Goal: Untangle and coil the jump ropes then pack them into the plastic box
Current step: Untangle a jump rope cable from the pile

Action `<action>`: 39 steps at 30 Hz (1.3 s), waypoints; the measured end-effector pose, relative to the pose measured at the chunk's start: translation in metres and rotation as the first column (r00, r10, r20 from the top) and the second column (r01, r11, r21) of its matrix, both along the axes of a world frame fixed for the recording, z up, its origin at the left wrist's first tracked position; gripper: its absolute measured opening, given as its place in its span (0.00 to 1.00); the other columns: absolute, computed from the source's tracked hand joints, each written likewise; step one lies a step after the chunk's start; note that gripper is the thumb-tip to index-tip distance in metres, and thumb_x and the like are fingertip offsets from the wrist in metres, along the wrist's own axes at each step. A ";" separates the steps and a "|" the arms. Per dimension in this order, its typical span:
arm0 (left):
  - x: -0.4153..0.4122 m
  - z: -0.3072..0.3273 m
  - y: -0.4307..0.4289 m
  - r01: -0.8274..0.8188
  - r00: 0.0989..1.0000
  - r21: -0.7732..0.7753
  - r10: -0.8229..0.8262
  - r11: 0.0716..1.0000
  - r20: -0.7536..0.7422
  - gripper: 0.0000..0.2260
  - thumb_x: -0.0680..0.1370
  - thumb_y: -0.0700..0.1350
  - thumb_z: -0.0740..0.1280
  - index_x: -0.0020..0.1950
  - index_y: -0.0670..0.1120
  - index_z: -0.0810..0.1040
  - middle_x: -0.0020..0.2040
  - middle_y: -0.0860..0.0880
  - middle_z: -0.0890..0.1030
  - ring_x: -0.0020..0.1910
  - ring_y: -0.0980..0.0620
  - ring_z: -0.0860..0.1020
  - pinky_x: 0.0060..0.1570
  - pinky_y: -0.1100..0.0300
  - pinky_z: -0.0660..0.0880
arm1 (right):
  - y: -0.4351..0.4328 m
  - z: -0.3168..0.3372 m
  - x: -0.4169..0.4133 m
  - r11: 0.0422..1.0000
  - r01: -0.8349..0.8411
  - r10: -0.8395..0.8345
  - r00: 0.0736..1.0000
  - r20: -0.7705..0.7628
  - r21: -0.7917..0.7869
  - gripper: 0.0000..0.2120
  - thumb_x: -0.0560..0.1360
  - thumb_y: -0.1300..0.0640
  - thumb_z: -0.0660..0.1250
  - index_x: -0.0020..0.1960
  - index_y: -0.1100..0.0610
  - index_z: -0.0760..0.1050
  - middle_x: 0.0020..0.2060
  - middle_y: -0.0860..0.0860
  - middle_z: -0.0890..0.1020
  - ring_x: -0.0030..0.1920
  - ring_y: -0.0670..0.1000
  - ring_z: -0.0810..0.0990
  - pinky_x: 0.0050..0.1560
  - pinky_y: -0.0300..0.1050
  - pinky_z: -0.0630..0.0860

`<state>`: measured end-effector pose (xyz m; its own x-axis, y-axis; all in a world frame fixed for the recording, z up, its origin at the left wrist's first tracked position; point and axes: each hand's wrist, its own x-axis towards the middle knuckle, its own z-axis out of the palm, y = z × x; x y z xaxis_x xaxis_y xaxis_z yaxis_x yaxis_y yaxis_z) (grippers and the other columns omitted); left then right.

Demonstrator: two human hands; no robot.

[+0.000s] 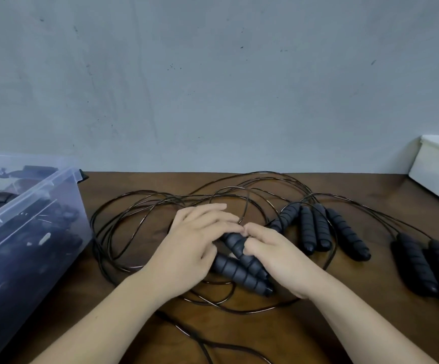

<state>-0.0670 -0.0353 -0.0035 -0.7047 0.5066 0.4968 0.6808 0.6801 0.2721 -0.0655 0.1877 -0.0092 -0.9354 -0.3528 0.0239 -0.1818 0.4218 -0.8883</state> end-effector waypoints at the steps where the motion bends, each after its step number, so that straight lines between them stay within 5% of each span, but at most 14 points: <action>1: -0.002 -0.003 -0.002 0.003 1.000 -0.041 -0.003 0.999 -0.008 0.35 0.71 0.30 0.65 0.71 0.60 0.76 0.72 0.66 0.72 0.80 0.60 0.61 0.77 0.54 0.55 | 0.002 0.002 0.000 0.999 -0.030 0.031 0.999 -0.027 0.042 0.09 0.72 0.45 0.61 0.46 0.50 0.73 0.34 0.46 0.76 0.38 0.50 0.74 0.45 0.55 0.72; 3: -0.005 -0.007 -0.004 -0.023 1.000 -0.068 0.022 0.997 -0.021 0.31 0.73 0.34 0.68 0.71 0.61 0.75 0.68 0.66 0.74 0.78 0.61 0.62 0.77 0.54 0.57 | 0.005 0.005 -0.001 0.995 -0.088 0.090 0.995 -0.045 0.047 0.06 0.77 0.52 0.63 0.52 0.49 0.76 0.40 0.44 0.86 0.42 0.47 0.83 0.51 0.52 0.79; 6: -0.010 -0.006 -0.009 -0.084 0.996 -0.037 0.083 0.996 -0.042 0.26 0.73 0.40 0.73 0.67 0.62 0.76 0.59 0.65 0.75 0.69 0.60 0.70 0.71 0.50 0.64 | 0.012 0.009 -0.004 0.992 -0.129 0.129 0.990 -0.061 -0.001 0.09 0.77 0.58 0.62 0.55 0.52 0.77 0.45 0.50 0.87 0.51 0.49 0.84 0.60 0.53 0.77; 9: -0.012 0.000 -0.013 -0.179 0.982 0.084 0.184 0.980 -0.045 0.16 0.76 0.44 0.74 0.59 0.61 0.78 0.50 0.62 0.79 0.57 0.61 0.74 0.64 0.54 0.68 | 0.019 0.012 -0.008 0.961 -0.179 0.182 0.983 -0.009 -0.209 0.13 0.74 0.60 0.60 0.55 0.62 0.75 0.40 0.56 0.83 0.43 0.53 0.78 0.48 0.50 0.74; 14: -0.016 0.013 -0.022 -0.327 0.938 0.507 0.210 0.797 0.275 0.04 0.82 0.50 0.71 0.48 0.54 0.80 0.36 0.49 0.76 0.36 0.56 0.72 0.39 0.63 0.68 | 0.034 0.017 -0.021 0.774 -0.087 0.132 0.991 0.026 -0.628 0.15 0.73 0.60 0.59 0.57 0.64 0.74 0.37 0.62 0.74 0.35 0.56 0.69 0.38 0.50 0.68; 18: -0.016 0.012 -0.021 -0.357 0.917 0.558 0.167 0.749 0.362 0.05 0.83 0.51 0.69 0.48 0.53 0.83 0.38 0.52 0.82 0.41 0.58 0.81 0.47 0.58 0.74 | 0.031 0.015 -0.020 0.616 0.029 0.124 0.983 0.133 -0.787 0.15 0.73 0.59 0.61 0.59 0.63 0.73 0.37 0.59 0.71 0.36 0.55 0.63 0.36 0.48 0.68; 21: -0.014 0.006 -0.017 -0.303 0.939 0.513 0.157 0.803 0.307 0.07 0.84 0.54 0.66 0.51 0.58 0.84 0.37 0.54 0.82 0.42 0.55 0.82 0.45 0.62 0.74 | 0.018 0.008 -0.016 0.650 -0.002 0.146 0.982 0.122 -0.760 0.14 0.78 0.58 0.68 0.62 0.60 0.73 0.38 0.58 0.71 0.37 0.54 0.67 0.39 0.49 0.69; 25: -0.002 0.003 0.000 -0.170 0.980 0.441 0.103 0.881 0.172 0.08 0.85 0.54 0.64 0.51 0.56 0.82 0.35 0.53 0.79 0.40 0.51 0.80 0.42 0.63 0.74 | -0.004 0.000 -0.004 0.826 -0.041 0.123 0.986 0.109 -0.562 0.12 0.78 0.58 0.76 0.48 0.61 0.73 0.33 0.60 0.73 0.33 0.57 0.72 0.41 0.51 0.74; 30: 0.008 -0.011 0.017 -0.085 0.982 0.212 0.046 0.974 0.183 0.07 0.86 0.54 0.58 0.49 0.57 0.69 0.37 0.55 0.74 0.37 0.54 0.77 0.36 0.58 0.73 | -0.013 -0.003 0.007 0.832 0.095 -0.090 0.995 0.037 -0.547 0.15 0.77 0.48 0.78 0.60 0.54 0.83 0.32 0.60 0.79 0.30 0.58 0.73 0.38 0.53 0.77; 36: 0.010 -0.009 0.018 -0.042 0.993 0.035 0.038 0.999 0.108 0.11 0.87 0.55 0.54 0.57 0.55 0.74 0.40 0.58 0.76 0.38 0.56 0.77 0.35 0.66 0.69 | -0.010 0.002 0.010 0.913 0.191 -0.249 0.961 -0.122 -0.362 0.07 0.78 0.51 0.77 0.49 0.55 0.85 0.29 0.56 0.82 0.31 0.54 0.80 0.42 0.53 0.83; 39: 0.011 -0.009 0.017 -0.004 0.984 0.058 -0.006 0.998 0.178 0.08 0.87 0.55 0.58 0.51 0.62 0.74 0.40 0.58 0.77 0.41 0.57 0.78 0.38 0.64 0.72 | -0.008 0.008 0.011 0.918 0.201 -0.257 0.958 -0.129 -0.341 0.07 0.80 0.58 0.75 0.45 0.59 0.83 0.30 0.55 0.83 0.30 0.53 0.79 0.39 0.48 0.82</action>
